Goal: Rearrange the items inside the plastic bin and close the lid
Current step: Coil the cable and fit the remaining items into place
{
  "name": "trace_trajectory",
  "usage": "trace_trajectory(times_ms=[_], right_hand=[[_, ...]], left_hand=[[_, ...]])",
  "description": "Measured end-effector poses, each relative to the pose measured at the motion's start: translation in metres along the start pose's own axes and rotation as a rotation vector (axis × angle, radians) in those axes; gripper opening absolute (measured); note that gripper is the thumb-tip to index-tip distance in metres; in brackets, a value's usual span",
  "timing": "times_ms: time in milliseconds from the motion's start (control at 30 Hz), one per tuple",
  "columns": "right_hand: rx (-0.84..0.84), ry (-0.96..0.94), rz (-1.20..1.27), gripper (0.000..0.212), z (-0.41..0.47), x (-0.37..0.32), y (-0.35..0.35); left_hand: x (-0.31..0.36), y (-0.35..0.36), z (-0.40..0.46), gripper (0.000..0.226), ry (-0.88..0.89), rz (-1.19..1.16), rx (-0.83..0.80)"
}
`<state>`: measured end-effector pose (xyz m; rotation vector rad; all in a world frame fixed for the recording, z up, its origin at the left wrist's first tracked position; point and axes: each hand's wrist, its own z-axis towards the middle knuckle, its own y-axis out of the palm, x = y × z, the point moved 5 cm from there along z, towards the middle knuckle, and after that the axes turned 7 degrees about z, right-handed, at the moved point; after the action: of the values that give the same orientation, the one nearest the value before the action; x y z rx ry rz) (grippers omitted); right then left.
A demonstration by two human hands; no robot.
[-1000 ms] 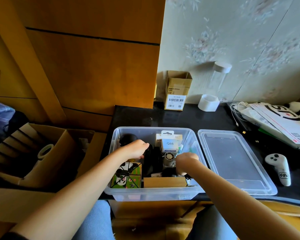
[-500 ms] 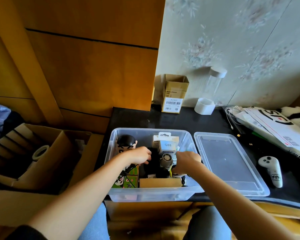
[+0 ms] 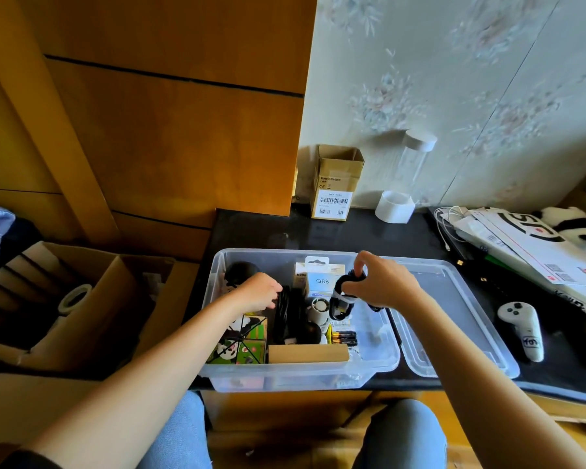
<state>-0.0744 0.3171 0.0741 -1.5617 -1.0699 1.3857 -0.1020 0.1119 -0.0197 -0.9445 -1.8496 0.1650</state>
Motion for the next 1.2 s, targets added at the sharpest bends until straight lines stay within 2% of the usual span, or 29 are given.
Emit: trace_trajectory(times_ms=[100, 233, 333, 433, 533, 633, 767, 867, 933, 1000, 1100, 1200], right_hand=[[-0.072, -0.032, 0.186, 0.025, 0.005, -0.009, 0.003], [-0.117, -0.034, 0.379, 0.022, 0.015, -0.027, 0.023], [-0.174, -0.015, 0.378, 0.022, 0.020, -0.038, 0.044], [-0.209, -0.025, 0.317, 0.029, 0.025, -0.049, 0.061], [-0.206, -0.042, 0.315, 0.040, 0.029, -0.057, 0.069], [-0.271, -0.053, 0.362, 0.046, 0.030, -0.059, 0.072], [-0.353, -0.033, 0.418, 0.051, 0.029, -0.051, 0.071], [-0.362, 0.033, 0.499, 0.052, 0.029, -0.040, 0.068], [-0.314, 0.073, 0.534, 0.059, 0.030, -0.035, 0.064], [-0.295, 0.093, 0.582, 0.053, 0.030, -0.036, 0.064], [-0.401, 0.111, 0.574, 0.036, 0.023, -0.044, 0.071], [-0.480, 0.063, 0.456, 0.038, 0.014, -0.052, 0.084]], left_hand=[[0.001, -0.003, -0.006, 0.037, 0.000, 0.009, 0.037], [0.004, 0.002, -0.013, 0.041, -0.023, -0.065, -0.025], [0.000, -0.001, -0.017, 0.059, 0.003, -0.189, -0.010], [-0.006, -0.003, -0.018, 0.061, 0.025, -0.281, -0.039], [-0.004, -0.003, -0.020, 0.062, 0.113, -0.186, -0.153], [-0.006, -0.009, -0.023, 0.071, 0.149, -0.140, -0.162], [-0.013, -0.008, -0.018, 0.035, 0.139, -0.201, -0.189], [-0.014, -0.008, -0.014, 0.018, 0.129, -0.166, -0.130], [-0.014, -0.008, -0.014, 0.017, 0.112, -0.253, -0.128], [-0.015, -0.008, -0.013, 0.024, 0.094, -0.385, -0.147], [-0.015, -0.008, -0.011, 0.017, 0.083, -0.384, -0.125], [-0.016, -0.007, -0.010, 0.018, 0.065, -0.359, -0.088]])
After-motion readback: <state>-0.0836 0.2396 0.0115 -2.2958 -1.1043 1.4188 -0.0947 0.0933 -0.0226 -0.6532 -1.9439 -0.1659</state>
